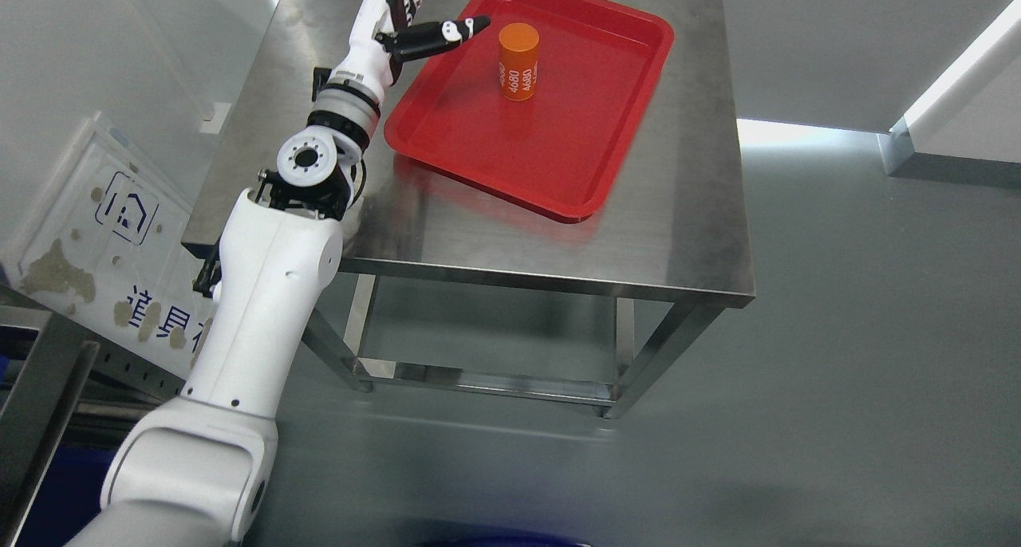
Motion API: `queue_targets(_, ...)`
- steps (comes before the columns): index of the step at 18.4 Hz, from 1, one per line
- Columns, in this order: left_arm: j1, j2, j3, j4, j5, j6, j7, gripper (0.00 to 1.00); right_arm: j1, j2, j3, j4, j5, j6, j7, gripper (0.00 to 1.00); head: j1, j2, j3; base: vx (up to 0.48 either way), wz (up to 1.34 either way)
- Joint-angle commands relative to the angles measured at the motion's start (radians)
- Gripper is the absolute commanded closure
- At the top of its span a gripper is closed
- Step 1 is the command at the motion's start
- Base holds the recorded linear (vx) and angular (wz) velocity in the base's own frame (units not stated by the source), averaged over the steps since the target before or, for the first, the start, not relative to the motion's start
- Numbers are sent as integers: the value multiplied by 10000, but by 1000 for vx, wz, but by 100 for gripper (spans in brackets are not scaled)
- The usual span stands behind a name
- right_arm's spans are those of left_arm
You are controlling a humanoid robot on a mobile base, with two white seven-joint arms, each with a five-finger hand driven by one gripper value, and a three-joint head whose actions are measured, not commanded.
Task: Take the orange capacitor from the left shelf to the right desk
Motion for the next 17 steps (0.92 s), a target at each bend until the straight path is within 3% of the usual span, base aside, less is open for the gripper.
queue_targets(1, 2074, -22, 1488, -4112, -13, 121, 210, 0, -17, -175, -107, -337, 46, 9, -1, 0, 0, 0, 0, 0, 0)
queue_targets(6, 2350, -235, 2008, -4559, -29, 505, 119, 0, -17, -175, -107, -337, 46, 9, -1, 0, 0, 0, 0, -8, 0)
queue_targets(17, 2749, 711, 2179, -4559, -29, 259, 12, 0, -17, -175, -107, -337, 46, 24, -1, 0, 0, 0, 0, -4, 0)
